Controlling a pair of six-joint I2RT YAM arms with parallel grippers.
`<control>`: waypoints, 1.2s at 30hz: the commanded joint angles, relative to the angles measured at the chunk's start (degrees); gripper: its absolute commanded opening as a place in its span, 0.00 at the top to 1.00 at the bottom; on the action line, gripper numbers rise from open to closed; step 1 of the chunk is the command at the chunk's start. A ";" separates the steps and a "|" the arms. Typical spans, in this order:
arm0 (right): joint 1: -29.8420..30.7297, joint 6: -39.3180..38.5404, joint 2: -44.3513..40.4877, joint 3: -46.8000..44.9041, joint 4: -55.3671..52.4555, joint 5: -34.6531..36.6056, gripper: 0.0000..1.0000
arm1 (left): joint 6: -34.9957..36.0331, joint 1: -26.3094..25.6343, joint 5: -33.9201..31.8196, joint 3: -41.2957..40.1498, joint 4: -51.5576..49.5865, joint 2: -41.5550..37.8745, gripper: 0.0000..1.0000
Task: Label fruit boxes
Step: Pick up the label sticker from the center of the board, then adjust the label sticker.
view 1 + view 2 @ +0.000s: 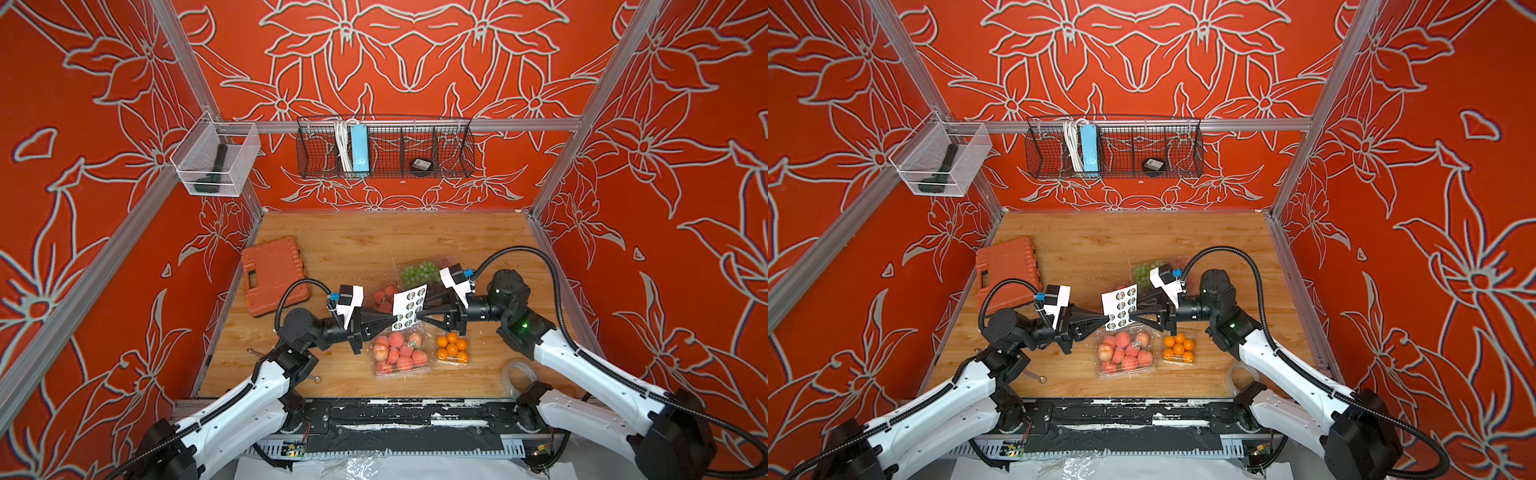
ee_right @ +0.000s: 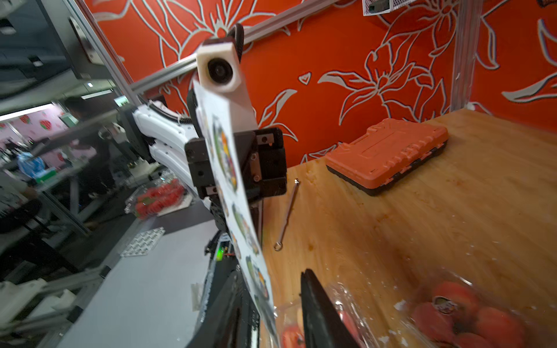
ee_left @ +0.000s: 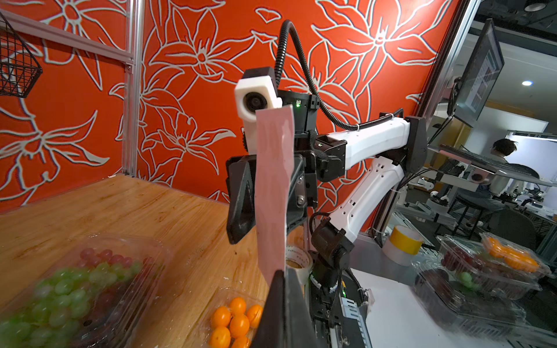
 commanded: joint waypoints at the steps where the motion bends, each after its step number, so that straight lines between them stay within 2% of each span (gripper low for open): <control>1: -0.12 4.17 0.55 -0.11 8.42 -3.03 0.74 | -1.55 0.45 0.90 -0.06 3.64 0.54 1.00; 4: -0.13 3.54 -0.18 -0.52 7.97 -2.87 0.80 | -1.65 0.45 1.14 0.03 4.20 1.08 1.00; 10: -0.01 4.03 0.62 -0.79 9.06 -2.94 0.83 | -3.43 0.45 3.46 0.11 8.35 3.96 1.00; 17: -0.02 3.01 2.67 -0.38 8.84 -2.54 0.99 | -4.56 0.40 4.47 0.37 11.11 6.46 1.00; 26: 0.04 4.18 4.29 -0.63 10.66 -0.37 1.00 | -5.95 0.40 5.85 0.29 14.99 9.74 1.00; 36: 0.85 4.49 5.06 -0.52 9.03 4.05 1.00 | -5.49 0.41 4.97 0.96 14.61 11.25 1.00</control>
